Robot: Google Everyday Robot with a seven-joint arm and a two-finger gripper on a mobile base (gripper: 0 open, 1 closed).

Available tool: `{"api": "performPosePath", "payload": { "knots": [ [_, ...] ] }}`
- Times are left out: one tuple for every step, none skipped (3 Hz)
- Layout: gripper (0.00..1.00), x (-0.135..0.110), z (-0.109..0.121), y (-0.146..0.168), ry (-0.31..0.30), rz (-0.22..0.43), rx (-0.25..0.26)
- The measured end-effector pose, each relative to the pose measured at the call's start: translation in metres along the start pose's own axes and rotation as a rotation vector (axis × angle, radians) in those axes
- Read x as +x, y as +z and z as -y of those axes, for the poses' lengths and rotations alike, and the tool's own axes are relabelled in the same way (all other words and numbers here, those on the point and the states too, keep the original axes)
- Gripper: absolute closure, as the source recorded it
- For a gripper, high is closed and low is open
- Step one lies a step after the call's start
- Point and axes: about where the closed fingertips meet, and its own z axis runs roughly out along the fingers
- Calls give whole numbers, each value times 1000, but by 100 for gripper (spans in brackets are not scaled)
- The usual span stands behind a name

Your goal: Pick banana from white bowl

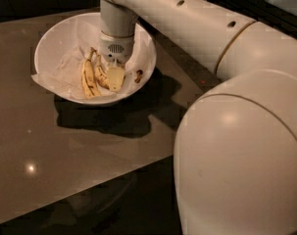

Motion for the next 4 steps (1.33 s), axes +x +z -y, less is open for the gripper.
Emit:
{"api": "performPosePath", "payload": {
  "knots": [
    [96,0,0,0,0,0,0],
    [100,0,1,-6,-13,30,24],
    [100,3,-6,-22,-41,64,36],
    [100,2,-12,-39,-72,79,44]
  ]
}}
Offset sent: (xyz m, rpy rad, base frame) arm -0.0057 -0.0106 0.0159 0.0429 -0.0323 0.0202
